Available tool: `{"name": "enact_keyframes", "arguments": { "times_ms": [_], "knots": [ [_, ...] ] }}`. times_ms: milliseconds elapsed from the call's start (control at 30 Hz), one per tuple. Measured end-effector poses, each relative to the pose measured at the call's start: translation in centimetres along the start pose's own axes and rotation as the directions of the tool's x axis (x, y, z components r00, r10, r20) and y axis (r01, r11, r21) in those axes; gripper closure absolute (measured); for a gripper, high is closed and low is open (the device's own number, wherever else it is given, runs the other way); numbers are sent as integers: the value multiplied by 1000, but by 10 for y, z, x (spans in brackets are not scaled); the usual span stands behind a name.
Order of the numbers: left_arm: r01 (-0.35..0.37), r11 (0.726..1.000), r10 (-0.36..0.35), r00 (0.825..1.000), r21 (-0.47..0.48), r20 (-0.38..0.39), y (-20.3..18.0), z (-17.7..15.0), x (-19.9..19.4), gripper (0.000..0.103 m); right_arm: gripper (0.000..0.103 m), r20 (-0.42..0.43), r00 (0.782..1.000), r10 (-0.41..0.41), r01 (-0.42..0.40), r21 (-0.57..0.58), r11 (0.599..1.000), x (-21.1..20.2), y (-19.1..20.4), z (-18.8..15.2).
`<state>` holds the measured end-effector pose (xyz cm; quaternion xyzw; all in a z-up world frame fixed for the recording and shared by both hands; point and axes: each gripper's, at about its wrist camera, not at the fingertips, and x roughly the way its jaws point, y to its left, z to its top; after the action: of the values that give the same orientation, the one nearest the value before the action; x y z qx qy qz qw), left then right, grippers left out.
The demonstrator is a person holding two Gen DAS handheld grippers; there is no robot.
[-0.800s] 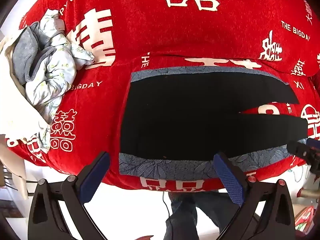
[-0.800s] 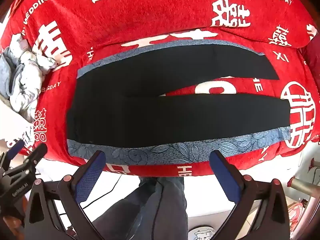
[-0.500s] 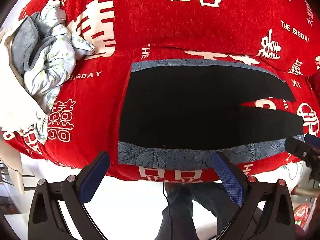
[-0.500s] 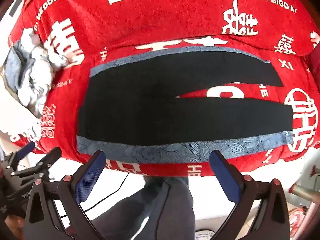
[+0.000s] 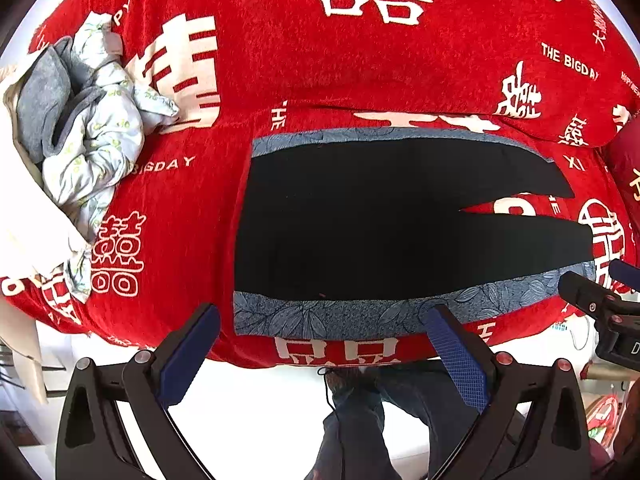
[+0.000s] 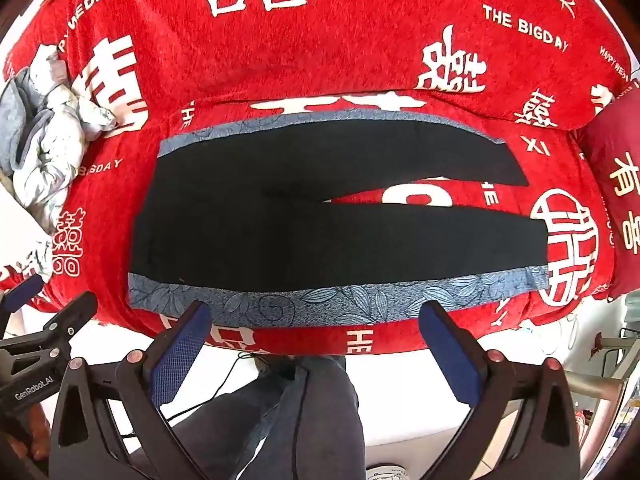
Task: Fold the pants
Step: 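Position both grippers open over the grey waistband of the black pants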
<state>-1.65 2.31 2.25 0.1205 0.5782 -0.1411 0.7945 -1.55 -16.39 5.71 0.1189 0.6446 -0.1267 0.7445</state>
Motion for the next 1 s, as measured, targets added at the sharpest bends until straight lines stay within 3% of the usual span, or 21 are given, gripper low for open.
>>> {"name": "enact_keyframes", "arguments": {
  "times_ms": [467, 733, 1000],
  "knots": [
    [18, 1000, -16, 998, -23, 59, -1, 6, -14, 0, 0, 68, 997, -26, 30, -64, 997, -21, 6, 6],
    [44, 998, -41, 998, -46, 50, -26, 21, -13, 0, 0, 109, 993, -50, 64, -134, 989, -38, -10, 14],
    [-31, 999, 32, 997, -21, 75, -50, 32, -25, 0, 0, 97, 995, -26, 36, -105, 994, -40, -42, 36]
  ]
}}
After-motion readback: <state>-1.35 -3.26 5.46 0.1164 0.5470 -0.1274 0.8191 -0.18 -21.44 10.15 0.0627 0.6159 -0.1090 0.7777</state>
